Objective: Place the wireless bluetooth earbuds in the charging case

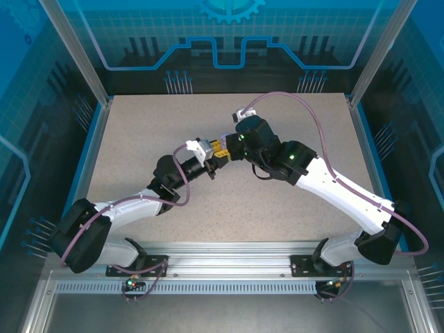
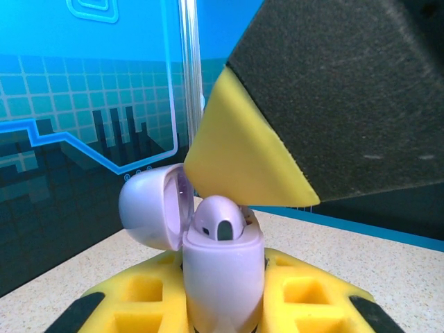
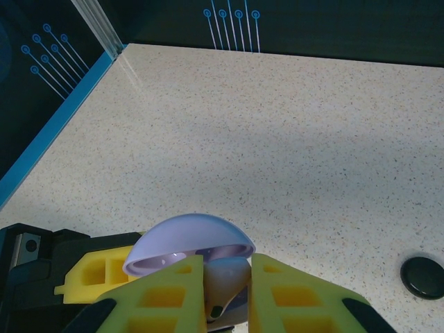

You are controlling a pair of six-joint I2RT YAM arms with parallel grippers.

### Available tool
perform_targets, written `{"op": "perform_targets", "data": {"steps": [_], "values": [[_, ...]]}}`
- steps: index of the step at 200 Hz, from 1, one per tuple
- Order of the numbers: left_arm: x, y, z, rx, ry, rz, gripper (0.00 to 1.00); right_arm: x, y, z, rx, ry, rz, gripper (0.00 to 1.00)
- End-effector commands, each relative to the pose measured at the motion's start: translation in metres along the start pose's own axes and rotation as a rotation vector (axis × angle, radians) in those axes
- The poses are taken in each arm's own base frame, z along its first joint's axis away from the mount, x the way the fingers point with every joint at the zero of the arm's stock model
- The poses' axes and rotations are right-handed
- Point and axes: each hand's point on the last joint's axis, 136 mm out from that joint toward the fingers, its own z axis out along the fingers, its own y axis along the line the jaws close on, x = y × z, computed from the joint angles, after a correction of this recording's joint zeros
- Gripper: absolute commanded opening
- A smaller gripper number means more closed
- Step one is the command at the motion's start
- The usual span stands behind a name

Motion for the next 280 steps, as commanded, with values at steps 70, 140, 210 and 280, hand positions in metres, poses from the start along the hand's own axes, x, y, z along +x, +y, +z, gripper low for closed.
{"op": "perform_targets", "data": {"steps": [70,140,210,280], "values": [[-0.038,0.001,0.011,0.002,-0.111,0.028,0.00,0.012,0.019,-0.004,-0.093,0.052,-0.027,0.21],[-0.033,0.000,0.010,0.007,-0.104,0.008,0.00,-0.021,0.021,-0.008,-0.078,-0.006,0.008,0.35],[-0.030,0.000,0.009,0.005,-0.099,0.000,0.00,-0.052,0.005,-0.025,-0.078,-0.092,0.109,0.43],[-0.010,-0.006,0.006,0.032,-0.037,-0.015,0.00,-0.052,-0.029,-0.017,-0.053,-0.016,0.124,0.53]]}}
